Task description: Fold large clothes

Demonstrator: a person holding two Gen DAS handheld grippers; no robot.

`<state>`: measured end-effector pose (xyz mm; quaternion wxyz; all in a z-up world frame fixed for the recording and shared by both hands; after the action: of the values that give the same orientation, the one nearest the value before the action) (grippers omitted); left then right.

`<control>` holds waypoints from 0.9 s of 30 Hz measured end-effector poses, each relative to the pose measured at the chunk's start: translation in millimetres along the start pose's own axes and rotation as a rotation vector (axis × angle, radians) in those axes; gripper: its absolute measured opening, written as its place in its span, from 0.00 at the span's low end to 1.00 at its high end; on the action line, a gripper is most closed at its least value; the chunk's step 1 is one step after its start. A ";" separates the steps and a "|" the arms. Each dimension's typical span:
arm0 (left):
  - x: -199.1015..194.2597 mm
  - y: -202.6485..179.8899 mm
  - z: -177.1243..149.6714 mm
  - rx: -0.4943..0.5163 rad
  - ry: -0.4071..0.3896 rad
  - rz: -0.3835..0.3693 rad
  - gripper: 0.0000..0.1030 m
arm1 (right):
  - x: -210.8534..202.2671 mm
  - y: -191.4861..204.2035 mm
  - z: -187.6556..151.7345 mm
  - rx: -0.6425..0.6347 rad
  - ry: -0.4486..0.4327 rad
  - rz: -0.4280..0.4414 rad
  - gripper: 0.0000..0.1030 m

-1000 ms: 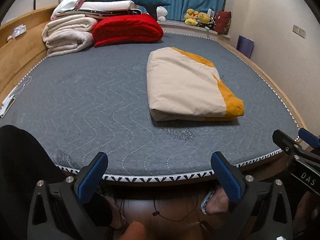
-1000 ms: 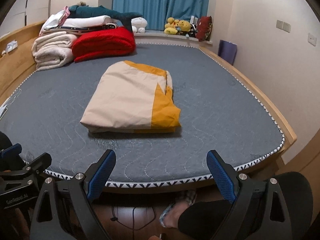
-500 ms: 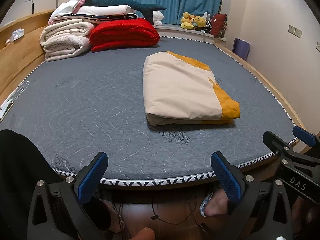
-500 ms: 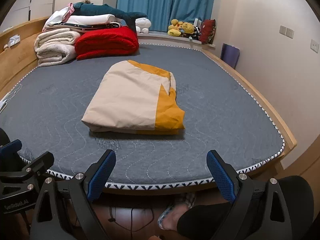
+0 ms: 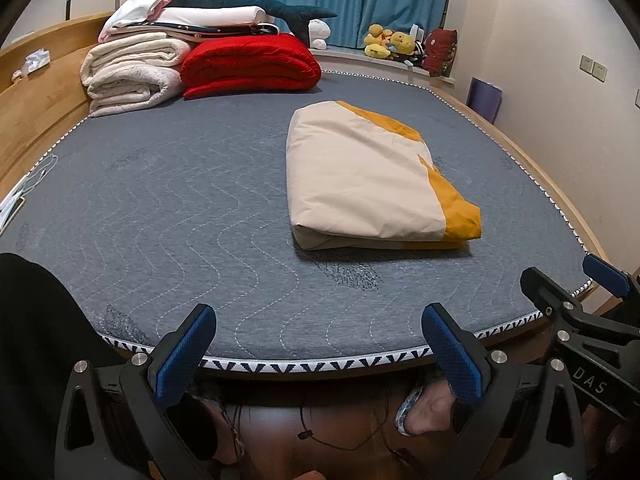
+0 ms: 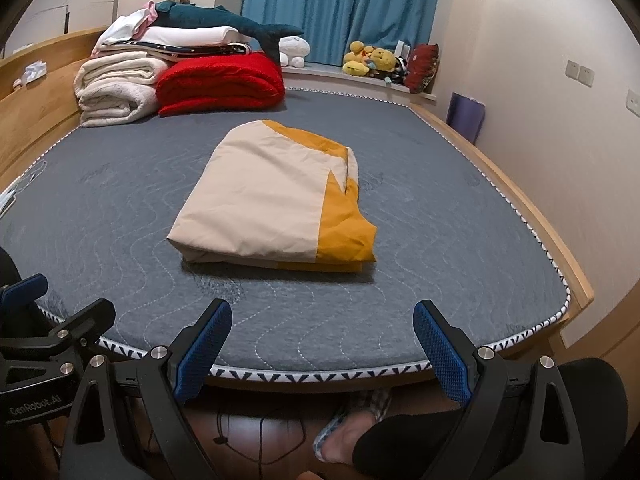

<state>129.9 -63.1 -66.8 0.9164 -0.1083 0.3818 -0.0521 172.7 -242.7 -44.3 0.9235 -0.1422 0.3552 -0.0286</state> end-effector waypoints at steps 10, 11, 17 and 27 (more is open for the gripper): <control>-0.4 -0.3 0.6 0.005 -0.001 -0.005 1.00 | -1.1 0.3 0.3 -0.003 -0.007 0.001 0.90; -0.7 -0.6 0.7 0.005 -0.001 -0.005 1.00 | -1.3 0.3 0.3 -0.004 -0.008 0.000 0.90; -0.4 -0.5 0.8 0.006 -0.001 -0.006 1.00 | -1.2 -1.4 2.6 -0.010 -0.015 0.002 0.90; -0.4 -3.8 0.9 0.008 -0.002 -0.015 1.00 | -1.7 -0.7 3.7 -0.014 -0.020 0.003 0.90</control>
<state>130.2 -66.6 -65.1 0.9168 -0.1076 0.3799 -0.0604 173.9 -242.2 -40.4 0.9260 -0.1486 0.3463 -0.0235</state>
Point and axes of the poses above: each gripper's, at about its wrist camera, not at the fingertips, and x roughly the way its jaws point, y to its left, z to its top, the point moved 10 cm from there along x, roughly the way its jaws point, and after that the axes turned 11 degrees about -z, right-handed, at the moved point
